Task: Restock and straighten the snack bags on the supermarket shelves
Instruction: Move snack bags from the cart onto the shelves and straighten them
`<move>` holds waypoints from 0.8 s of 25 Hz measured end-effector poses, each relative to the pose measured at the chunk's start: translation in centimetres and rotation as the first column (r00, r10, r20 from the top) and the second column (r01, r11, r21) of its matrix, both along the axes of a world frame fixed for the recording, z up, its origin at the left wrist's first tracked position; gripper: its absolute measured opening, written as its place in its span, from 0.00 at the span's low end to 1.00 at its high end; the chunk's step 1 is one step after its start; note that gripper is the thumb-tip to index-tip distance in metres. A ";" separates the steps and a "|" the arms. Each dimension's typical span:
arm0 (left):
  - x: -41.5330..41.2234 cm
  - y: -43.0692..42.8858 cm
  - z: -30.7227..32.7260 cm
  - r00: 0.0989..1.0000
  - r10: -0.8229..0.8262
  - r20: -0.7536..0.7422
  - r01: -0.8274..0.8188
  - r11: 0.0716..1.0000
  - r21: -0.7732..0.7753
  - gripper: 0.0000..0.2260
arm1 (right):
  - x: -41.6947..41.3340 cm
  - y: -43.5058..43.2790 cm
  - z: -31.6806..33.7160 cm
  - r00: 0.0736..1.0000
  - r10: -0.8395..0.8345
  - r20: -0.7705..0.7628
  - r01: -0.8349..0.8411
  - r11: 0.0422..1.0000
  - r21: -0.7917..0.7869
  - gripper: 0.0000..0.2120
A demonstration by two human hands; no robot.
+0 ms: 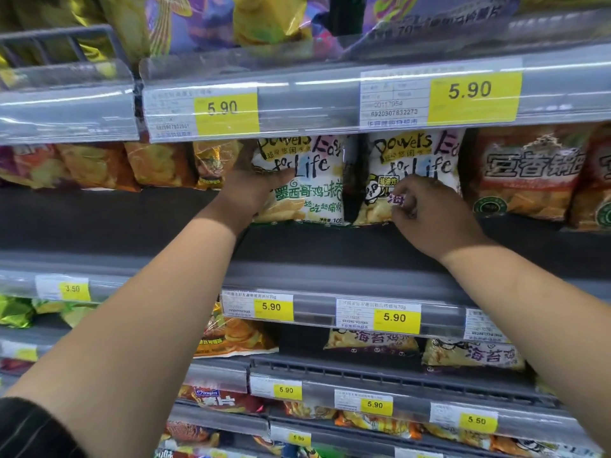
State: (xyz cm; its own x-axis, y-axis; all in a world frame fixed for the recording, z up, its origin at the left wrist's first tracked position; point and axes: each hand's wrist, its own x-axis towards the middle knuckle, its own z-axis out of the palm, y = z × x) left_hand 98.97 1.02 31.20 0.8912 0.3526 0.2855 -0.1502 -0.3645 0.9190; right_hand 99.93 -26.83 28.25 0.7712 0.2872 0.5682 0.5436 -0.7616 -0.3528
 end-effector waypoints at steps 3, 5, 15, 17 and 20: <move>0.7 -0.8 -0.1 1.000 -0.005 -0.018 0.004 1.000 -0.020 0.39 | 0.2 -0.1 0.0 1.000 -0.018 -0.006 0.018 1.000 0.006 0.10; 1.0 -1.5 -0.1 0.999 0.018 -0.038 -0.018 1.000 -0.002 0.39 | 0.3 -0.1 0.1 0.999 -0.039 -0.006 0.039 0.999 0.011 0.09; -1.1 -2.1 -0.7 0.985 0.166 -0.048 -0.137 0.919 0.370 0.43 | 0.6 0.0 0.0 0.997 -0.081 -0.008 0.082 0.996 0.038 0.05; -1.5 -2.6 -1.2 0.986 0.098 -0.134 -0.049 0.943 0.330 0.48 | 0.7 0.0 0.0 0.991 -0.133 0.000 0.133 0.991 0.029 0.05; -0.8 -2.8 -1.3 0.979 0.076 -0.187 -0.023 0.962 0.272 0.53 | 0.8 -0.3 0.2 0.971 -0.232 0.052 0.232 0.973 0.004 0.07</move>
State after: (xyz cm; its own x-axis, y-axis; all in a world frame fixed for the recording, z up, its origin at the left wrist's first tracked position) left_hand 98.17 -1.78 29.92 0.9220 0.3323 0.1987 0.0459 -0.6033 0.7962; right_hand 100.74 -27.14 28.45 0.7867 0.1056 0.6082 0.3696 -0.8698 -0.3270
